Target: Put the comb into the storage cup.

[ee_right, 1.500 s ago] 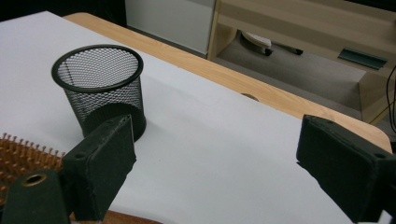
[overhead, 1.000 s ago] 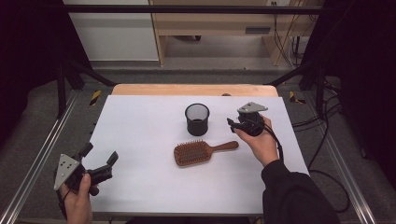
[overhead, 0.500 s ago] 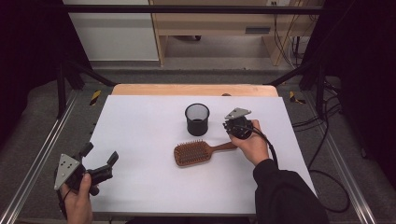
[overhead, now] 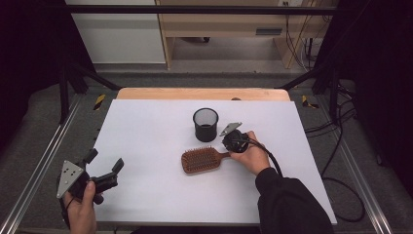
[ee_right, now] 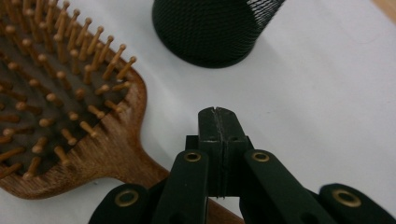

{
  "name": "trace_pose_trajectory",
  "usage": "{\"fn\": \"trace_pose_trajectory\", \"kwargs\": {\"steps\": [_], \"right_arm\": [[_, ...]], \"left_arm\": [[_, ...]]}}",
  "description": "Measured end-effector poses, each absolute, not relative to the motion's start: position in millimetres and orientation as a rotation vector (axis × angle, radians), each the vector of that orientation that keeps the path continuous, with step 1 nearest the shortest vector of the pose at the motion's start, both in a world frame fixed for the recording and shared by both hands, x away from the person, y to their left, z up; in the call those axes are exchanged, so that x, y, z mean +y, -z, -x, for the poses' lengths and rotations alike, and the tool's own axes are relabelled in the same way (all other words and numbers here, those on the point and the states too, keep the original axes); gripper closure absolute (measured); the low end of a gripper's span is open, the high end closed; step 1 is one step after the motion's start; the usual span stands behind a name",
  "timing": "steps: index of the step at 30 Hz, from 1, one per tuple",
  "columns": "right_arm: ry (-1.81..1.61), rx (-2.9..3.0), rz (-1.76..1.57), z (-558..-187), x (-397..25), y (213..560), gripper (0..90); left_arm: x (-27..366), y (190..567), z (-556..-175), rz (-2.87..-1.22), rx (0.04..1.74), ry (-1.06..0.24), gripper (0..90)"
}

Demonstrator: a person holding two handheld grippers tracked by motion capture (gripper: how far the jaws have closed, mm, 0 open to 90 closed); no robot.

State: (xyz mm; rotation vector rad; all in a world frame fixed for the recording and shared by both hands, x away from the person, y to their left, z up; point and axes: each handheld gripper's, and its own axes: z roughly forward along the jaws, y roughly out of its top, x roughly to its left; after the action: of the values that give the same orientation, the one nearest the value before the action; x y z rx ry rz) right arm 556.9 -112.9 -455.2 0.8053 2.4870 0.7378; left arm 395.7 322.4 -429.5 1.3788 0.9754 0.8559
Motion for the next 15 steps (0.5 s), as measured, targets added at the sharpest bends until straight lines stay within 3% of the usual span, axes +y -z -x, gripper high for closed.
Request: {"fn": "trace_pose_trajectory", "kwargs": {"steps": [15], "right_arm": [[-0.728, 2.593, -0.725, -547.5, -100.9, 464.8, 90.0]], "left_arm": [[322.1, 429.7, -396.0, -1.381, 0.974, -0.851, 1.9]]}}
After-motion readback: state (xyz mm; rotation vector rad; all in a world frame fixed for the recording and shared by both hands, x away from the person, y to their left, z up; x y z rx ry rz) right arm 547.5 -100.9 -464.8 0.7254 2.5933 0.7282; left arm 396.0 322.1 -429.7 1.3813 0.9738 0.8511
